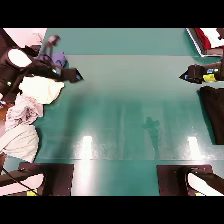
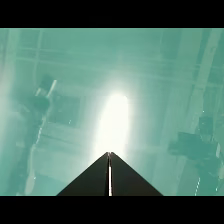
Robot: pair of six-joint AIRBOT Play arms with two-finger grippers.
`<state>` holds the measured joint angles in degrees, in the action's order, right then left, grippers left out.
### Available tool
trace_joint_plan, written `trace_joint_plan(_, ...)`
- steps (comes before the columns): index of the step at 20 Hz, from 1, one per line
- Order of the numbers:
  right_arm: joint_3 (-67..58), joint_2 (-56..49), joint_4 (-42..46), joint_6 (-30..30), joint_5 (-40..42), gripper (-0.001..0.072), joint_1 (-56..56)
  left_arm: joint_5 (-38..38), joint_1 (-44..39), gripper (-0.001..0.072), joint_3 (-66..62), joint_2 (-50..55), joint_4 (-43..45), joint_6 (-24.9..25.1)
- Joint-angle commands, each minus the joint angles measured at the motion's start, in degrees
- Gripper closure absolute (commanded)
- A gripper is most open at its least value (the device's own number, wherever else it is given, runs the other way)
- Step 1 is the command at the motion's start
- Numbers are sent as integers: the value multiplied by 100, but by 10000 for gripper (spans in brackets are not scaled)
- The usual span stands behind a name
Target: Fold the shirts.
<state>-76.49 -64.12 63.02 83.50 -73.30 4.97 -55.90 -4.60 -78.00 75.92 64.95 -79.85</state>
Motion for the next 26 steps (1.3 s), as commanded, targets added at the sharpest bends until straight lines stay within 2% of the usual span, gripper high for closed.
trace_joint_plan(1, -7, 2, -4, 0, 2, 694, 4, 748, 527, -10, -581, 243, 1622, -719)
trace_joint_plan(3, -7, 2, -4, 0, 2, 694, 4, 743, 918, -11, -833, 688, 1923, -715)
trace_joint_plan(6, -4, -2, -7, 2, -15, 694, 4, 968, 1366, -11, -1143, 1626, 1930, -549)
trace_joint_plan(9, 7, -2, -7, 2, -37, 695, 4, 1025, 1506, -11, -1665, 2579, 1928, -234)
trace_joint_plan(12, 7, -2, -9, 4, -31, 695, 4, 1147, 1506, -11, -2229, 3279, 1884, -160)
trace_joint_plan(20, 7, -2, -39, 7, -17, 694, 4, 1388, 1506, -7, -2579, 3812, 1836, -162)
trace_joint_plan(23, 7, -4, -39, 7, -15, 695, 4, 1563, 1506, 588, -2581, 3810, 1604, -44)
trace_joint_plan(24, 7, -2, -39, 7, -17, 695, 4, 1530, 1504, 682, -2616, 3810, 1534, 7)
trace_joint_plan(26, 7, -2, -39, 7, -13, 695, 4, 1274, 1497, 683, -2841, 3781, 1309, 35)
